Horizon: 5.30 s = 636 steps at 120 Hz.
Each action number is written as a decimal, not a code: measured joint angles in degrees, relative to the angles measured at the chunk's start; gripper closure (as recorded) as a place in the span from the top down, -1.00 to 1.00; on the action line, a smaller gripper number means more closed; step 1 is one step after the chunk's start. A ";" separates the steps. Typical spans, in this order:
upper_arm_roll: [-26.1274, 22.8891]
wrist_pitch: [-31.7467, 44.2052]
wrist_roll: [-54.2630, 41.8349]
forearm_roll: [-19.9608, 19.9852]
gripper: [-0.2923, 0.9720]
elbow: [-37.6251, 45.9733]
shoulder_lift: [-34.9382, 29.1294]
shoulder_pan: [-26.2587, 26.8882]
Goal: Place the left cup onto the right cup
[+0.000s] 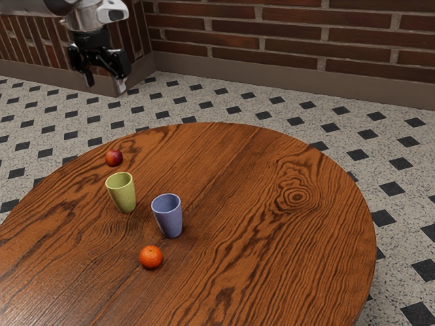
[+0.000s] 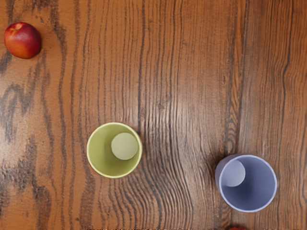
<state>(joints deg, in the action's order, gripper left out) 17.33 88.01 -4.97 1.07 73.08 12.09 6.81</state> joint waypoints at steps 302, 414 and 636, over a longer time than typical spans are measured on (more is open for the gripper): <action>-1.14 38.14 -3.40 8.72 -0.69 33.36 11.37 -4.64; -6.44 11.01 8.32 -1.22 -0.70 17.46 8.50 6.62; -7.13 18.18 15.53 -0.46 0.32 23.96 3.15 7.52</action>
<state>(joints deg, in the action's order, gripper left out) 10.20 106.19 10.57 0.62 97.03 15.24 14.33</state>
